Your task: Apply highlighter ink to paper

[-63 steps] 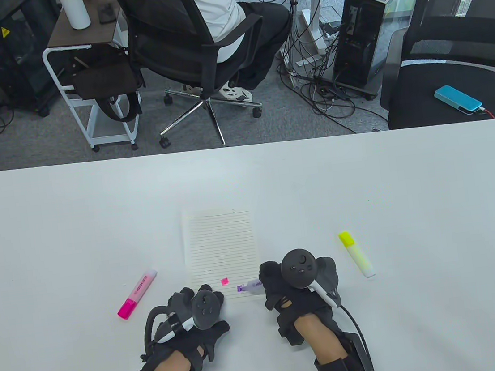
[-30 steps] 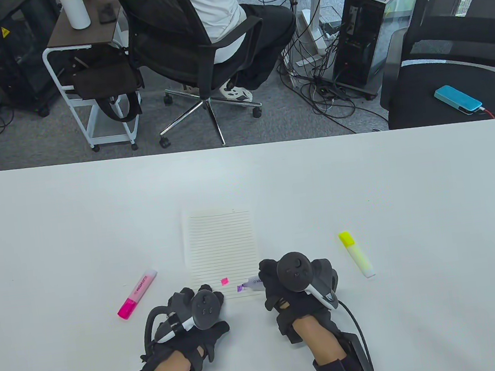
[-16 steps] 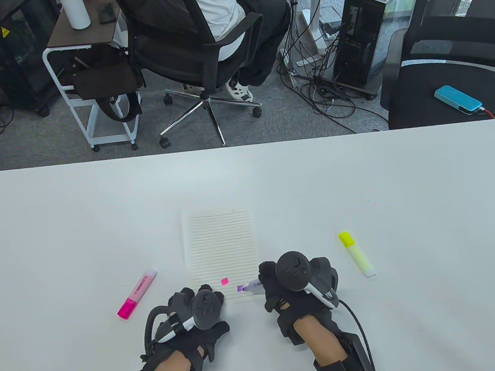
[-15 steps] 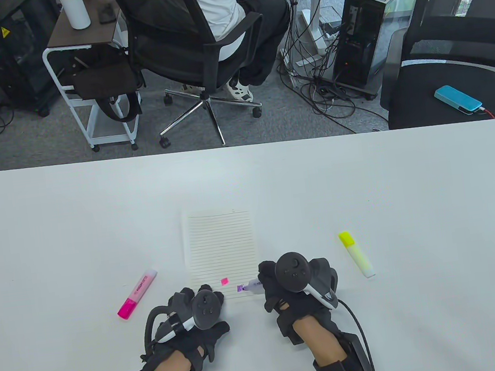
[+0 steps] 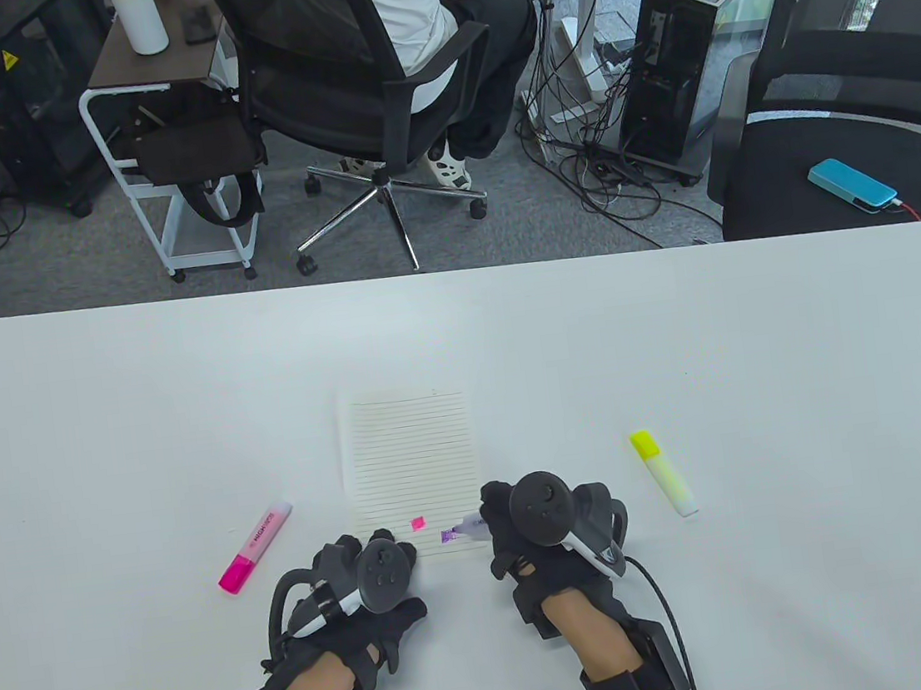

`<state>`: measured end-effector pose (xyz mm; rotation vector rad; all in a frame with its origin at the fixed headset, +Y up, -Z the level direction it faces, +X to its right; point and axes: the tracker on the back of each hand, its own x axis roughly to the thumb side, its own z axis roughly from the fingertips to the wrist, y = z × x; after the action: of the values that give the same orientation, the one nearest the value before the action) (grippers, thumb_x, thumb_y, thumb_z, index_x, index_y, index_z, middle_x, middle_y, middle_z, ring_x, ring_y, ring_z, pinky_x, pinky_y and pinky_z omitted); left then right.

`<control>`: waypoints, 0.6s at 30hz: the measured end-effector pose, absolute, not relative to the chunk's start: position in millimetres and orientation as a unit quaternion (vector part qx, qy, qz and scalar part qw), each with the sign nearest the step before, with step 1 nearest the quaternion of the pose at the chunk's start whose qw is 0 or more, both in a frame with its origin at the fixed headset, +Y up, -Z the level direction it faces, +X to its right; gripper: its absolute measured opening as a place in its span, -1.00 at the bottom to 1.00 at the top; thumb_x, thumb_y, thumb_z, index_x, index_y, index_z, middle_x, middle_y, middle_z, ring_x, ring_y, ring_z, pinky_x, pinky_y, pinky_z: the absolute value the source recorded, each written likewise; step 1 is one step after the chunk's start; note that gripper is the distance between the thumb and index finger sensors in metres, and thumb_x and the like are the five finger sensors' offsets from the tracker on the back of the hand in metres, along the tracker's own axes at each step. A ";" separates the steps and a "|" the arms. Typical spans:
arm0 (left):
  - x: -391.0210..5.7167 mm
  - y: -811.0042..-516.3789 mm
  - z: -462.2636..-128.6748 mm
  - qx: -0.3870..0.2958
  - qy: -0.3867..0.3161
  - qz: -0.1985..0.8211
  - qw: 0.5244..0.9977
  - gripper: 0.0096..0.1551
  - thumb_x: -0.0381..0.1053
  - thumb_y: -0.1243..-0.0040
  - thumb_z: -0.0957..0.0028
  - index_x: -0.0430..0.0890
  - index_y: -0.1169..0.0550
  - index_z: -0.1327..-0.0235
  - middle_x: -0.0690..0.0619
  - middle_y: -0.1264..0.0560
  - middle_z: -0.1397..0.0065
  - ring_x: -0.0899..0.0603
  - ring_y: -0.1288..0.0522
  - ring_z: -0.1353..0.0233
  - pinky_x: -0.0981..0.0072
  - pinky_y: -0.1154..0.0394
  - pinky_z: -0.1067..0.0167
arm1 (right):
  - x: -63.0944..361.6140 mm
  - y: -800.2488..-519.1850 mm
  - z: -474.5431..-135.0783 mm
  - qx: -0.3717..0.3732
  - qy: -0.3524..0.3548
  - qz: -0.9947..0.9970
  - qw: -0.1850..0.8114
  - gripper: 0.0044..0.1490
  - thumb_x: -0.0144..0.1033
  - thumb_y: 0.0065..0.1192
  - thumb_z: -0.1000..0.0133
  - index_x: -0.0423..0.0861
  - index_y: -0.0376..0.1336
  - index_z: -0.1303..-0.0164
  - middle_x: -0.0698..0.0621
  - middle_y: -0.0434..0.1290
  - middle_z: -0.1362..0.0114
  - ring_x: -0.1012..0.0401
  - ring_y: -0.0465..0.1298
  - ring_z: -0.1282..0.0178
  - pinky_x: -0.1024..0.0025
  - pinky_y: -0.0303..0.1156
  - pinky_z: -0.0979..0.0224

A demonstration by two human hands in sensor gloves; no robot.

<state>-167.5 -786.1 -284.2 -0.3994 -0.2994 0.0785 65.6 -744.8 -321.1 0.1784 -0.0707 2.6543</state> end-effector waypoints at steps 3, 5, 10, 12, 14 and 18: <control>-167.2 -786.0 -284.2 -0.198 -0.148 0.038 0.968 -0.14 0.35 -0.03 -0.01 0.11 -0.15 -0.58 0.06 0.02 -0.70 -0.44 -0.01 -0.64 -0.42 0.05 -0.45 | 65.9 -742.6 -320.3 0.069 -0.009 0.969 0.239 -0.57 -0.24 0.42 -0.08 -0.10 0.53 -0.10 -0.21 0.67 0.04 -0.03 0.62 0.34 -0.17 0.50 -0.13; -167.2 -786.1 -284.2 -0.197 -0.148 0.037 0.968 -0.14 0.35 -0.03 -0.01 0.11 -0.15 -0.58 0.05 0.02 -0.70 -0.44 -0.01 -0.64 -0.42 0.05 -0.45 | 64.6 -742.1 -319.8 0.070 -0.019 0.970 0.232 -0.57 -0.24 0.42 -0.08 -0.10 0.53 -0.10 -0.21 0.67 0.04 -0.03 0.62 0.34 -0.17 0.50 -0.14; -167.2 -786.3 -284.2 -0.197 -0.149 0.038 0.968 -0.14 0.35 -0.03 -0.01 0.12 -0.15 -0.58 0.06 0.02 -0.70 -0.44 -0.01 -0.64 -0.42 0.05 -0.45 | 64.9 -743.3 -320.4 0.065 -0.029 0.969 0.235 -0.57 -0.24 0.41 -0.08 -0.08 0.52 -0.12 -0.21 0.67 0.02 -0.03 0.62 0.32 -0.17 0.49 -0.14; -167.1 -786.3 -284.2 -0.197 -0.149 0.038 0.968 -0.14 0.35 -0.03 -0.01 0.11 -0.15 -0.58 0.06 0.02 -0.70 -0.44 -0.01 -0.64 -0.42 0.05 -0.45 | 65.9 -741.6 -320.7 0.065 -0.014 0.970 0.235 -0.57 -0.24 0.42 -0.08 -0.10 0.53 -0.10 -0.21 0.67 0.04 -0.03 0.63 0.34 -0.17 0.50 -0.13; -166.9 -786.3 -284.2 -0.197 -0.149 0.037 0.968 -0.14 0.35 -0.03 -0.01 0.11 -0.15 -0.58 0.06 0.02 -0.70 -0.44 -0.01 -0.64 -0.41 0.05 -0.45 | 65.6 -740.9 -319.7 0.067 -0.016 0.970 0.234 -0.57 -0.24 0.42 -0.07 -0.10 0.53 -0.09 -0.21 0.68 0.04 -0.03 0.63 0.34 -0.17 0.50 -0.13; -167.0 -786.5 -284.1 -0.197 -0.149 0.037 0.968 -0.14 0.35 -0.03 -0.01 0.11 -0.15 -0.58 0.06 0.02 -0.70 -0.44 -0.01 -0.64 -0.42 0.05 -0.45 | 64.2 -742.6 -319.8 0.068 -0.034 0.970 0.232 -0.57 -0.24 0.41 -0.08 -0.09 0.53 -0.11 -0.21 0.67 0.02 -0.03 0.62 0.32 -0.17 0.49 -0.15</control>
<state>-167.0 -786.5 -284.1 -0.3981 -0.3003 0.0747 64.2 -742.6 -319.8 0.1863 -0.0941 2.6652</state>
